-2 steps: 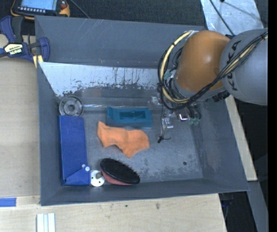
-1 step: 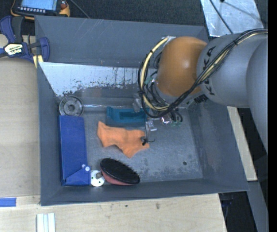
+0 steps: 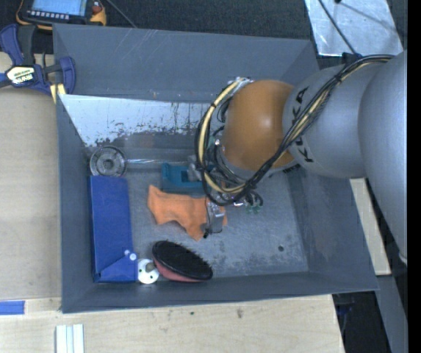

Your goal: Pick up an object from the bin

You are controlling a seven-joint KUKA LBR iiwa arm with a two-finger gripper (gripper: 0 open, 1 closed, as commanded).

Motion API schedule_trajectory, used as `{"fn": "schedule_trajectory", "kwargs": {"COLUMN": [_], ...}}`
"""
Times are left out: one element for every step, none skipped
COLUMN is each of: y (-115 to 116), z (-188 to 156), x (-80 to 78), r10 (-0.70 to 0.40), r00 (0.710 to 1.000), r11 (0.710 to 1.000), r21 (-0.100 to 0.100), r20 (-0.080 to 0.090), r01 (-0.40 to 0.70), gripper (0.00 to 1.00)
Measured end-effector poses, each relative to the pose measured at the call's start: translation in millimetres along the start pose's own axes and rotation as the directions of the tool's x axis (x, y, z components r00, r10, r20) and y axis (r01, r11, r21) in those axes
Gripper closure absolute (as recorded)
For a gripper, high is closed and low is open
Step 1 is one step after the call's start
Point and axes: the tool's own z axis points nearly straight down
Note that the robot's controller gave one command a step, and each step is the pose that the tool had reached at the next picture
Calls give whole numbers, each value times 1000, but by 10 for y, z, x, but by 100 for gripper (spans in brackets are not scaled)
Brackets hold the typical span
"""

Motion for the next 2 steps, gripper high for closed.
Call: {"fn": "schedule_trajectory", "kwargs": {"y": [135,136], "z": [50,142], "x": [328,466], "r10": [-25,-27], "r00": [999,1000], "r11": [1000,1000], "r21": [3,1], "r20": [48,-5], "r01": [25,27], "gripper": [100,0]}}
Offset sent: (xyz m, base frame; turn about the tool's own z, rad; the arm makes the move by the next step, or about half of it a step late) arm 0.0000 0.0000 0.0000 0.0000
